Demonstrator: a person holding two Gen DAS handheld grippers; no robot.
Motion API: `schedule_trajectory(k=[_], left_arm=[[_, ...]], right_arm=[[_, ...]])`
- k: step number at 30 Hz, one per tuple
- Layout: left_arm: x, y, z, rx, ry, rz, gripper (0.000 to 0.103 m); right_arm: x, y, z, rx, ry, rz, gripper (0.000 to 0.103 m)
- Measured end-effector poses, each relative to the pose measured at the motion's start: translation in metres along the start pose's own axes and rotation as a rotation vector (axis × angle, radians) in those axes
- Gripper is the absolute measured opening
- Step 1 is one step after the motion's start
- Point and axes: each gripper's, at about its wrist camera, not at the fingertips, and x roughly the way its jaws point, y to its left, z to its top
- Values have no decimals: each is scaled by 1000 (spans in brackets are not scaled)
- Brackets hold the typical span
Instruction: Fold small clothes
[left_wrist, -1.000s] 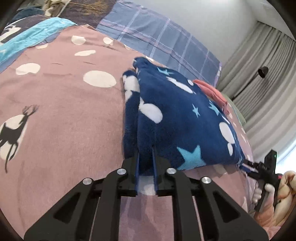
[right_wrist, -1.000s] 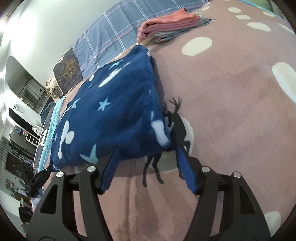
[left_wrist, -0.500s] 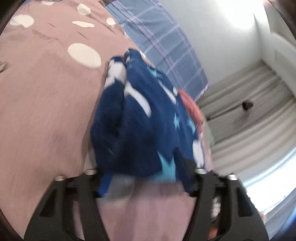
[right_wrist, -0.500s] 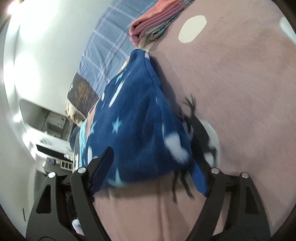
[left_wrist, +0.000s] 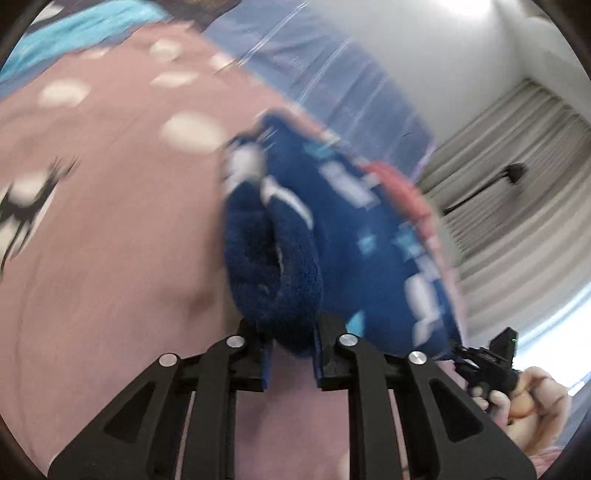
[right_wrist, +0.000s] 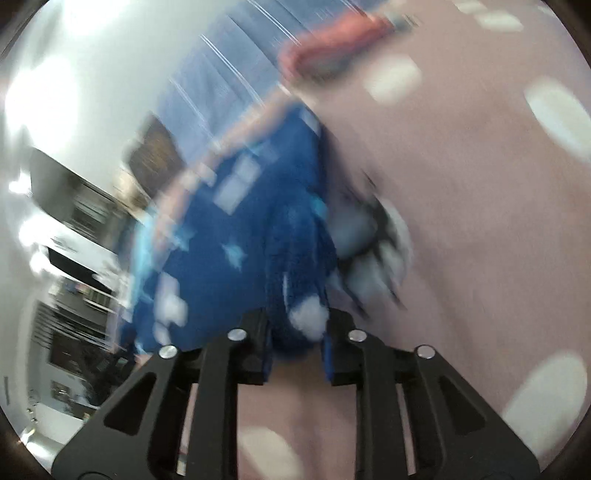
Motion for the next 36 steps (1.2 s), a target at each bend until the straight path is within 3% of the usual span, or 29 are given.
schedule_trajectory(k=[3,4,6,8,9,13,20,24,25,26,27,28,29,31,33,34,36], left_arm=[[-13,10,-10,-40,-21,13,24],[-20,4,-8,-16,-37,40,25],[-32,-13,2,58,-66,90,31],[-44,-31,17,144,-131,157,54],[-49,-38,24,174,-160,167,56],[-19,-47,83,227,-137,112,66],[99,-32,176,161,81,148,66],[141,-9,200,71,149,121,65],[146,-8,202,64,165,90,57],[149,-8,203,63,177,49,38],[150,-12,205,73,175,12,31],[147,-16,205,93,156,8,17],[142,-22,206,124,128,-3,14],[120,-37,207,180,46,-54,14],[87,-55,205,259,-43,-96,14],[78,-60,204,288,-68,-91,14],[68,-69,205,347,-92,-57,14]], right_arm=[[-1,-24,-7,67,-4,32,34],[-7,-27,-5,79,-17,39,40],[-22,-22,3,34,-78,9,42],[-31,-15,12,-19,-122,-5,53],[-35,-10,18,-47,-142,2,55],[-23,5,45,-130,-139,10,61],[41,25,149,-214,-49,27,69],[95,27,194,-205,45,-24,69],[104,23,199,-196,72,-16,69],[120,20,208,-171,113,11,69],[129,19,214,-152,133,37,69],[136,19,218,-145,146,72,48],[137,22,219,-156,146,98,14],[119,38,222,-205,57,168,13],[83,52,220,-245,-61,321,12],[66,60,219,-270,-107,380,12],[50,69,220,-312,-163,411,13]])
